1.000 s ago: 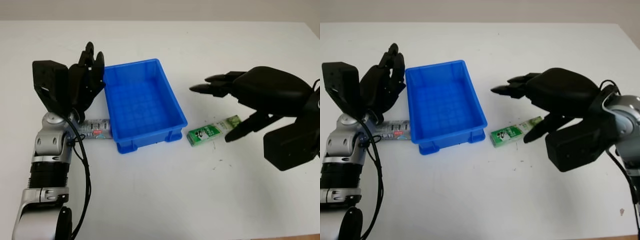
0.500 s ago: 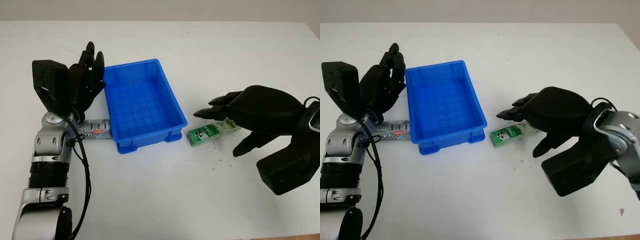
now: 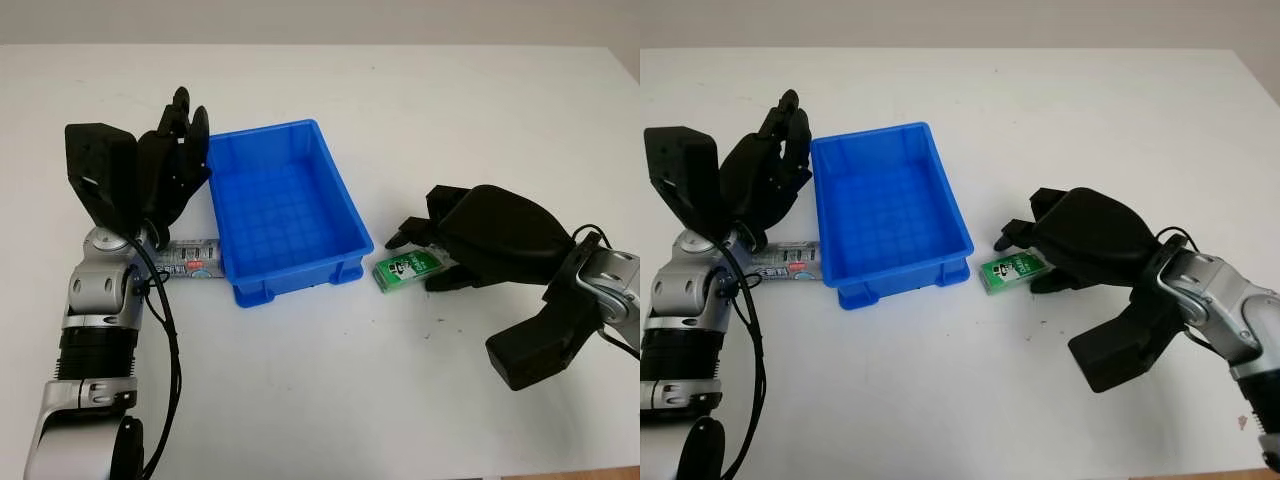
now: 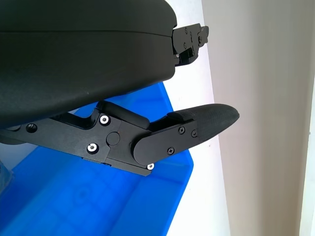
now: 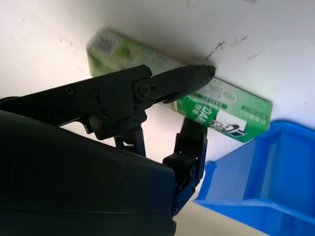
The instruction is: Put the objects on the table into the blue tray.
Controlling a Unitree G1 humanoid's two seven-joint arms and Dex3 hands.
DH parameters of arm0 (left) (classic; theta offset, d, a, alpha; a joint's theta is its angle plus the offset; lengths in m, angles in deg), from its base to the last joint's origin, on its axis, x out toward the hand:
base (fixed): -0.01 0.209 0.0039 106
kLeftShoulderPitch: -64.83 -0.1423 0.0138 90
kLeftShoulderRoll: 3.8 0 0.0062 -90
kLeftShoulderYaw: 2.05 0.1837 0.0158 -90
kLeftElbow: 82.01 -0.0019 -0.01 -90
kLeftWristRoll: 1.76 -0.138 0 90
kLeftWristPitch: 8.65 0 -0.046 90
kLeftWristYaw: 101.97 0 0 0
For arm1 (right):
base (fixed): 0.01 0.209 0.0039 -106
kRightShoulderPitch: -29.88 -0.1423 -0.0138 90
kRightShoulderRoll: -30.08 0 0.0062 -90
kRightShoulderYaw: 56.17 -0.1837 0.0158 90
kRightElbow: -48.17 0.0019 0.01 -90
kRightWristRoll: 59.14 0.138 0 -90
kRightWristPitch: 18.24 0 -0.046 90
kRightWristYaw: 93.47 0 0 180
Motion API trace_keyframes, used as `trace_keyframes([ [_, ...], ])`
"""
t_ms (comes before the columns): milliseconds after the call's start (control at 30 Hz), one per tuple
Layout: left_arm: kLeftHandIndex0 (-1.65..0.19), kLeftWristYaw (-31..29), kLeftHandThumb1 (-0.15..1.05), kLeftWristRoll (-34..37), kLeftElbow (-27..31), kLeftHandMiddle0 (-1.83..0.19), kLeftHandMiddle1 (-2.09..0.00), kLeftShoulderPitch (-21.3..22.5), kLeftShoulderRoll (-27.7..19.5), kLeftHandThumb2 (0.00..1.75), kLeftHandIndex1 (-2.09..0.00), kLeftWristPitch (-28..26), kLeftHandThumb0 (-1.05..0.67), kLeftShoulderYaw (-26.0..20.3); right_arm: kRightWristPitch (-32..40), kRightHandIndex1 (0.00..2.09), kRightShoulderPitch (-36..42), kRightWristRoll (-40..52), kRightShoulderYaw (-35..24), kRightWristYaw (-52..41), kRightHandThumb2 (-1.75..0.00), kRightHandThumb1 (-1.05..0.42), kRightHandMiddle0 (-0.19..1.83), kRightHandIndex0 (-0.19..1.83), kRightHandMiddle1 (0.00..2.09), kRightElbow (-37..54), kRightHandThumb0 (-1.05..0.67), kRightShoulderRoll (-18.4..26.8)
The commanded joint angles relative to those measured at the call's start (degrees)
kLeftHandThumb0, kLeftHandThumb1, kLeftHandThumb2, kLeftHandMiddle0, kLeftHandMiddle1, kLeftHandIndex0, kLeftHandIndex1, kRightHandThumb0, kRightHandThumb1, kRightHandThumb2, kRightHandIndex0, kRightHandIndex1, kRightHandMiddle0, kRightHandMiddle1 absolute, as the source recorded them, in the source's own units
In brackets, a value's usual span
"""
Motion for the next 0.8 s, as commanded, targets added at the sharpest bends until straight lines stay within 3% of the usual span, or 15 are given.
trace_keyframes([
  [0, 0.19, 0.18, 1.05, -0.3, 1.05, 0.19, 0.0, -0.7, -0.26, 0.72, 0.0, -0.33, -0.67, 0.09, -0.14, 2.09, -1.51, -1.65, 0.59, 2.46, -0.29, -1.05, 0.47, 0.78, 2.04, -1.14, -0.55, 0.14],
  [100, 0.19, 0.21, 1.05, -0.52, 0.85, 0.19, 0.0, -0.56, -0.14, 0.71, 0.0, -0.46, -0.68, 0.31, 0.38, 2.09, -6.17, -3.53, 1.23, 7.24, -0.3, -1.05, 0.64, 1.05, 2.09, -6.34, -0.55, -0.2],
  [200, 0.19, 0.27, 1.05, -0.53, 0.64, 0.19, 0.0, -0.4, 0.08, 0.71, 0.0, -0.54, -0.68, 0.44, 1.64, 2.09, -12.35, -4.62, 2.17, 9.17, -0.26, -1.05, 0.48, 0.89, 2.09, -12.37, -0.53, 0.08],
  [400, 0.19, 0.17, 1.05, -0.63, 0.63, 0.19, 0.0, -0.43, -0.18, 0.7, 0.0, -0.93, -0.69, 0.52, 4.57, 2.09, -24.72, -5.62, 4.3, 14.76, -0.18, -1.05, 0.49, 0.82, 2.09, -24.85, -0.54, -0.95],
  [567, 0.19, 0.09, 1.05, -0.9, 0.61, 0.19, 0.0, -0.44, -0.4, 0.7, 0.0, -0.92, -0.68, 0.69, 5.25, 2.09, -31.57, -4.4, 5.56, 20.17, -0.16, -1.05, 0.65, 0.99, 2.09, -30.9, -0.53, -3.26],
  [767, 0.19, 0.39, 1.05, -0.81, -0.07, 0.19, 0.0, -0.07, 0.22, 0.71, 0.0, -0.59, -0.68, 0.79, -1.13, 2.09, -34.67, 2.0, 5.95, 24.54, -0.15, -1.05, 0.8, 1.08, 2.09, -32.42, -0.49, -9.72],
])
